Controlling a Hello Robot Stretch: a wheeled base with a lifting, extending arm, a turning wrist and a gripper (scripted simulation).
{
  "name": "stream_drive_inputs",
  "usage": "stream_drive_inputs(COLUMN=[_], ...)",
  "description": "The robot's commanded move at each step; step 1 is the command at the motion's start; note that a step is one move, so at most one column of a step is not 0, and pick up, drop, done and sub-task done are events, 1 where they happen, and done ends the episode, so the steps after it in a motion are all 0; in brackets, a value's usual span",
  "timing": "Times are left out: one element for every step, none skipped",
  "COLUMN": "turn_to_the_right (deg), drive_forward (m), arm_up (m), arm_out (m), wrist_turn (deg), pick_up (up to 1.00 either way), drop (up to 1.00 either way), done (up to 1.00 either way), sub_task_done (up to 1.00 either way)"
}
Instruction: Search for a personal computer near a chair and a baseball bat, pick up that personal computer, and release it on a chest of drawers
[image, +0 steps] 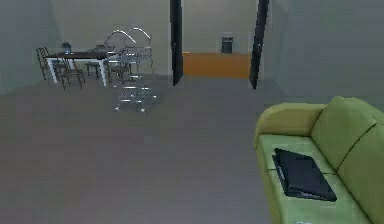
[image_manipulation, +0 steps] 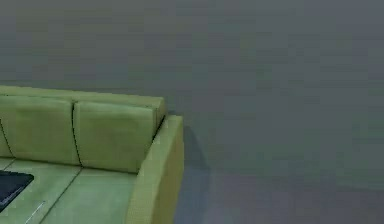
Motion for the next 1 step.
stream_drive_inputs(turn_to_the_right=[3.0], drive_forward=[0.00], arm_up=[0.00], arm_out=[0.00], wrist_turn=[0.0], pick_up=[0.00], drop=[0.00], done=[0.00], sub_task_done=[0.00])
